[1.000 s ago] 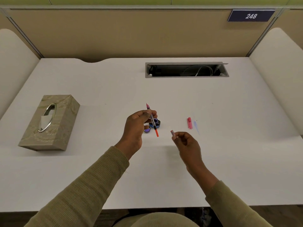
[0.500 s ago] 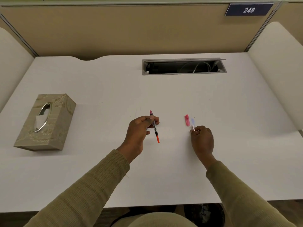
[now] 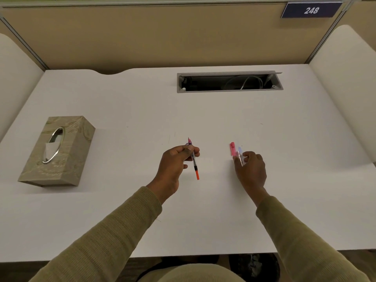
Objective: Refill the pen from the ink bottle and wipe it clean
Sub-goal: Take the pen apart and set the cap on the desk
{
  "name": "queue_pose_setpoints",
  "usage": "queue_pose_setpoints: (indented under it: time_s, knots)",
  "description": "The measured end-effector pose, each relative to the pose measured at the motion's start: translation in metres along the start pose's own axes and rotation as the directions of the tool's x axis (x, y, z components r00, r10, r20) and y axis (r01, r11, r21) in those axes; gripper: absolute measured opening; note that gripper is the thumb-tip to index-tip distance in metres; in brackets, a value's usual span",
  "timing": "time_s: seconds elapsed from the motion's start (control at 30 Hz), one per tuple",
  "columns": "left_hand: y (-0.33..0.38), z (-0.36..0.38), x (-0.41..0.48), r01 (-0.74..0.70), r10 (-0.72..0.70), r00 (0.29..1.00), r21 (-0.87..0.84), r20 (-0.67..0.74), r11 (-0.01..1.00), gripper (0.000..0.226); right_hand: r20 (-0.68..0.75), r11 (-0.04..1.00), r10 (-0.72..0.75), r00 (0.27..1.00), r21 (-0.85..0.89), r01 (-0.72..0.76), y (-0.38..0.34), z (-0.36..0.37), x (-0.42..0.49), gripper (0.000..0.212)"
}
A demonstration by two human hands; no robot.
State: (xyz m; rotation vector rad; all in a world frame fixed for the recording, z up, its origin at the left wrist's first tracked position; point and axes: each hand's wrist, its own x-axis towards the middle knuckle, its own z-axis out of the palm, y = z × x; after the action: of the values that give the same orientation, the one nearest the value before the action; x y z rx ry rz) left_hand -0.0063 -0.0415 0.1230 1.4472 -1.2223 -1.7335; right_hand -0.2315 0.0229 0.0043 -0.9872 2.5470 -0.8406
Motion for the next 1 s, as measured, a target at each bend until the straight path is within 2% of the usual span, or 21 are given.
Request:
queue_pose_setpoints:
  time_s: [0.57, 1.0]
  knots:
    - [0.003, 0.004, 0.009, -0.012, 0.012, 1.000, -0.011, 0.004, 1.000, 0.023, -0.035, 0.997, -0.015, 0.999, 0.077, 0.018, 0.008, -0.007, -0.004, 0.039]
    - [0.005, 0.003, 0.009, -0.018, 0.018, 1.000, -0.033, 0.007, 0.999, 0.022, -0.018, 0.999, 0.014, 1.000, 0.038, -0.014, 0.013, -0.009, -0.004, 0.042]
